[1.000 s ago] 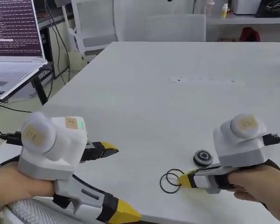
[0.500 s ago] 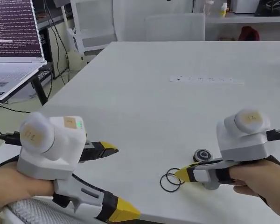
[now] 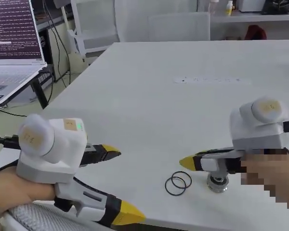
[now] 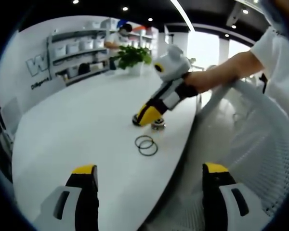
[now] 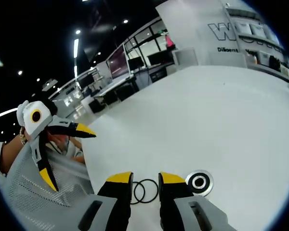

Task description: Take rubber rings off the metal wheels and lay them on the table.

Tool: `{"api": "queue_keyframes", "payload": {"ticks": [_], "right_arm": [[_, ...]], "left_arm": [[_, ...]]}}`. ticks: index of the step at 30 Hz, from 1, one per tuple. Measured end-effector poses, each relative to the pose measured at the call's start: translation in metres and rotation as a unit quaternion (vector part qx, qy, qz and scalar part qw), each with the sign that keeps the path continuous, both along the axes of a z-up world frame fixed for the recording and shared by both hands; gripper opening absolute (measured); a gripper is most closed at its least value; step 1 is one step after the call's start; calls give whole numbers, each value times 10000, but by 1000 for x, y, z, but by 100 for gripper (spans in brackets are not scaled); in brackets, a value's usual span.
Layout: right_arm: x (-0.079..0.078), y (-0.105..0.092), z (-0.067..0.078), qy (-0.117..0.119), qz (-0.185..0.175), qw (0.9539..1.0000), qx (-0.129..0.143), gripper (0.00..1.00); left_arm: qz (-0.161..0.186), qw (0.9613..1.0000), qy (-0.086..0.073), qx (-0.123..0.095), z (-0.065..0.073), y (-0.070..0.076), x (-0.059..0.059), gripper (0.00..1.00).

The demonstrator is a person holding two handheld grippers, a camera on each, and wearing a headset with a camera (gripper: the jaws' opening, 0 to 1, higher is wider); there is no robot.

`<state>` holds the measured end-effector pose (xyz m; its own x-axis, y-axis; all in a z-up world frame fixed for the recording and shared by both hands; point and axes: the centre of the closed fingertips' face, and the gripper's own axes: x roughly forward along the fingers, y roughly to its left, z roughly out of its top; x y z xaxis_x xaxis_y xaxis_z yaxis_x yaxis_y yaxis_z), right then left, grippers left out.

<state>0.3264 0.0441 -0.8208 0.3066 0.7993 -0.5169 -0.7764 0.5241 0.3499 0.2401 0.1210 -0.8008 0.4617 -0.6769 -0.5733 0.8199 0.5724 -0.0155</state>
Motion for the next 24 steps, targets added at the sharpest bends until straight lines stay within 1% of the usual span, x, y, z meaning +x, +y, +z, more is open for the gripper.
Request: {"api": "queue_keyframes", "payload": {"ticks": [5,10,16,21,24], "right_arm": [[3,2,16,-228,-17,9996,141,21],[9,-1,28,-397,-77,9989,231,22],[21,-9,42,-632,-205,9972,330,24],[32,-19,51,-735,-417,9954,441,24],[40,-27,55,-734,-576,9943,522,24]], "left_arm": [[49,10000,-15,-19,1,1,1,90],[78,10000,5,-24,1,2,2,90],[88,10000,24,5,0,3,2,90],[107,9999,36,8,0,3,3,90],[112,9999,21,47,0,5,3,88]]}}
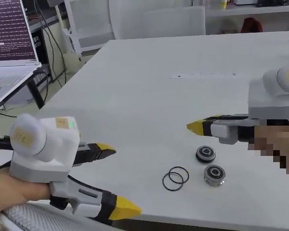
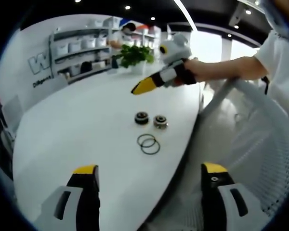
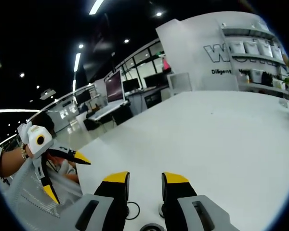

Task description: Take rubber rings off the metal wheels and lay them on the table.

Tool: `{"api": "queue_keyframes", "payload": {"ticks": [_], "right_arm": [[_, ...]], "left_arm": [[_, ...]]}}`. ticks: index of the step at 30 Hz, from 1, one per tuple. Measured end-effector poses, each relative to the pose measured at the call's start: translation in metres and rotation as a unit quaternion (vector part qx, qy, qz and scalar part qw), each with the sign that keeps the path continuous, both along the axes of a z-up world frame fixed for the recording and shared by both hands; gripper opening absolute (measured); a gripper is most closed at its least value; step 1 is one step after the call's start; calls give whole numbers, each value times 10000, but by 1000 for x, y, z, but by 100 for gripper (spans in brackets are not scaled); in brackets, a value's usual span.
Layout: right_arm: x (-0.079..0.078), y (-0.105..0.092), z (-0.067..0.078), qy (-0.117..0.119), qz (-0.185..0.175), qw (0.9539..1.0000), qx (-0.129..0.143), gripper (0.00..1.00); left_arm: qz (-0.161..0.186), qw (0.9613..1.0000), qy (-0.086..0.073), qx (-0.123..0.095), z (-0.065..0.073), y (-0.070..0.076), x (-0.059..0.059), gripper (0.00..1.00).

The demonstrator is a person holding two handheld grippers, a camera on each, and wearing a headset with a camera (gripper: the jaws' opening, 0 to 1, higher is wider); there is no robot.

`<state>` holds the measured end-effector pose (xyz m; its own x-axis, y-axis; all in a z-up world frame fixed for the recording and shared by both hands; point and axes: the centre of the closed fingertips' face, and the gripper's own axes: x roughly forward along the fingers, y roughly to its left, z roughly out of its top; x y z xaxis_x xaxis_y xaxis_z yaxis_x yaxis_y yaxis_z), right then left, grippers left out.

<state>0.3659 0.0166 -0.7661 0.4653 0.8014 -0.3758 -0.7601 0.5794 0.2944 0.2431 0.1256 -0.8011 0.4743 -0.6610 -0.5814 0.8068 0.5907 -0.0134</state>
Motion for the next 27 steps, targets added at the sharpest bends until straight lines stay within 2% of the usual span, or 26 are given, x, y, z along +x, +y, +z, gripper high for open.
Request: {"api": "queue_keyframes", "payload": {"ticks": [2,5,7,8,11,13,15,17,19,20,22,27], "right_arm": [[3,-5,-1,7,-51,10000,-8,24],[7,-17,-8,92,-155,9998,-30,23],[9,-24,-12,119,-205,9997,-93,23],[9,-26,-14,127,-212,9996,-111,23],[11,-33,-20,220,-239,9994,-154,25],[12,-38,-26,272,-286,9990,-228,26],[12,-43,-29,270,-290,9987,-310,26],[14,-46,-31,261,-311,9985,-364,27],[14,-49,-35,261,-315,9979,-492,30],[15,-53,-42,221,-312,9967,-717,32],[11,-54,-51,225,-195,9951,-947,33],[5,-54,-60,199,-48,9925,-1203,33]], "left_arm": [[11,10000,-39,-7,1,0,1,88],[77,10000,-1,-15,1,1,1,87],[22,9999,-136,92,3,0,1,87],[15,9998,-173,74,5,-1,2,86],[166,9994,-242,-204,14,-1,8,87],[196,9989,-303,-311,18,-1,10,88],[208,9986,-331,-363,21,-2,11,90],[145,9984,-425,-329,24,-4,12,90],[45,9986,-494,-189,24,-4,13,90],[23,9988,-481,-115,23,-3,13,90],[-6,9987,-505,-80,25,-2,15,90],[-41,9978,-655,-99,41,-2,24,90]]}}
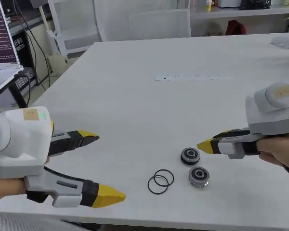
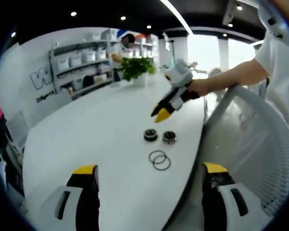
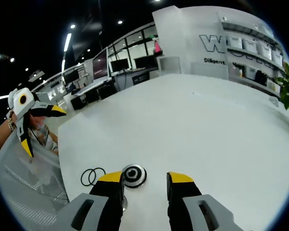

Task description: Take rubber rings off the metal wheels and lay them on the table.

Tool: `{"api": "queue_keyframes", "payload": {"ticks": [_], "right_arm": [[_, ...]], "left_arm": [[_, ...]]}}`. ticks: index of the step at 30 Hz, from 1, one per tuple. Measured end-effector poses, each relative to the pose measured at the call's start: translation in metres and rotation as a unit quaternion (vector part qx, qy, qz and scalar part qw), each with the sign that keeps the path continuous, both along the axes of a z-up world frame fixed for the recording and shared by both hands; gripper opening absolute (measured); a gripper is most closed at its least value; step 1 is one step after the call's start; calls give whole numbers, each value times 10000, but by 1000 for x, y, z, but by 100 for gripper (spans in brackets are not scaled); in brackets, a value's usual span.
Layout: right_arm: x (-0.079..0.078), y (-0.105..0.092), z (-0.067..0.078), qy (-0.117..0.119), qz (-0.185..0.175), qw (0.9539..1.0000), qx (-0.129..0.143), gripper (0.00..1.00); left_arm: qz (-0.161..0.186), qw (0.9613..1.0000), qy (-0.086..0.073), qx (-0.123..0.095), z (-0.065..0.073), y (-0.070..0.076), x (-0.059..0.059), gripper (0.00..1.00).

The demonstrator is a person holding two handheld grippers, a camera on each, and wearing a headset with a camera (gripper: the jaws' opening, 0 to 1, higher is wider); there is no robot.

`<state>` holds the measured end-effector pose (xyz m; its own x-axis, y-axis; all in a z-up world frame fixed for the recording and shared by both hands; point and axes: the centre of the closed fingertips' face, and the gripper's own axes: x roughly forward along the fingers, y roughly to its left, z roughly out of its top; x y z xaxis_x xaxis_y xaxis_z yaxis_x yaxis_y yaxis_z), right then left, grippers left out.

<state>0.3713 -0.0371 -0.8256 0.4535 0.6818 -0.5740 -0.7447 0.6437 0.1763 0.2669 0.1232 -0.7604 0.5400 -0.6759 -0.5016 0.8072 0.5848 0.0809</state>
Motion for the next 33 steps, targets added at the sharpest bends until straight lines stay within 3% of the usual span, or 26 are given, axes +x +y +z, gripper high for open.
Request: {"api": "queue_keyframes", "payload": {"ticks": [4,10,15,23,28,33], "right_arm": [[-1,-2,-5,-53,76,9998,-197,32],[-3,-3,-10,-59,162,9992,-348,31],[-4,-1,-11,-52,238,9990,-367,31],[-6,0,-12,-81,389,9984,-390,31],[-3,-1,-12,-83,382,9989,-269,29],[-2,-2,-16,-49,379,9989,-284,28]], "left_arm": [[-77,9998,-190,47,14,-3,9,89],[-302,9978,-594,2,42,-21,29,87],[-550,9959,-717,14,48,-42,40,84],[-800,9940,-751,-20,44,-68,58,79],[-821,9936,-768,-58,38,-81,71,77],[-926,9937,-631,-52,25,-94,79,75]]}}
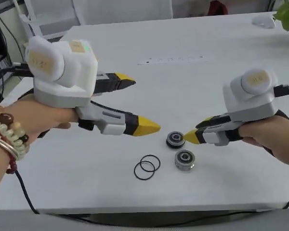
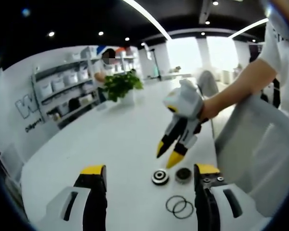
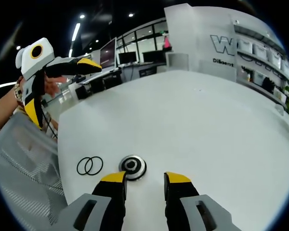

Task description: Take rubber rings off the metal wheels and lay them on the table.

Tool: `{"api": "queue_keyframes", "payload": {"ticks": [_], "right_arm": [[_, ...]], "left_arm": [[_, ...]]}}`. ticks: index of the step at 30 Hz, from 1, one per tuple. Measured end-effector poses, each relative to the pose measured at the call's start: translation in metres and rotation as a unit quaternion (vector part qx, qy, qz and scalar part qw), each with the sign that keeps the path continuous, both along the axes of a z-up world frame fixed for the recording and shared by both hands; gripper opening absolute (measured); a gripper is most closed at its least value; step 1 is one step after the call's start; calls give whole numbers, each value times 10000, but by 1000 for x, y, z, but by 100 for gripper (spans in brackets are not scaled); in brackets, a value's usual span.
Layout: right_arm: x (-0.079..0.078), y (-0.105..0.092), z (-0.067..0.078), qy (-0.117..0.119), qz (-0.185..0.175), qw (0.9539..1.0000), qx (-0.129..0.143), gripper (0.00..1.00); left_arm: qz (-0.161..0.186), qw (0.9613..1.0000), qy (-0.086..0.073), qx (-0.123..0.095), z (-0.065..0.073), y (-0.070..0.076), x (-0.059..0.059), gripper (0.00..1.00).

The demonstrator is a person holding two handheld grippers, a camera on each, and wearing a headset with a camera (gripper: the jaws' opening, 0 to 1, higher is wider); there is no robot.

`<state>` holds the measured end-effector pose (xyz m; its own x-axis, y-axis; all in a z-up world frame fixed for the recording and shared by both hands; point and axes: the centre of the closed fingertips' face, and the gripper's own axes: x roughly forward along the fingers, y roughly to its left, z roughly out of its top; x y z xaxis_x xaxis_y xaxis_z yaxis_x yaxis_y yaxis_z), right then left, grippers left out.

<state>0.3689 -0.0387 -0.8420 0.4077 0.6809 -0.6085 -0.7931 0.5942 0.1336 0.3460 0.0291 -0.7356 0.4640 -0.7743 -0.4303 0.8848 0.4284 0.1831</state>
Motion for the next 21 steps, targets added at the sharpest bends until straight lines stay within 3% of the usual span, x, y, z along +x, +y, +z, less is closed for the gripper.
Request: {"api": "queue_keyframes", "payload": {"ticks": [8,14,21], "right_arm": [[-6,4,-8,54,188,9997,-122,25],[-8,4,-12,34,293,9993,-244,22],[-8,5,-13,-17,360,9990,-259,21]], "left_arm": [[-224,9995,146,179,-33,-27,11,68],[-290,9986,260,363,-53,-36,15,60],[-80,9993,308,205,-65,-44,28,47]]}}
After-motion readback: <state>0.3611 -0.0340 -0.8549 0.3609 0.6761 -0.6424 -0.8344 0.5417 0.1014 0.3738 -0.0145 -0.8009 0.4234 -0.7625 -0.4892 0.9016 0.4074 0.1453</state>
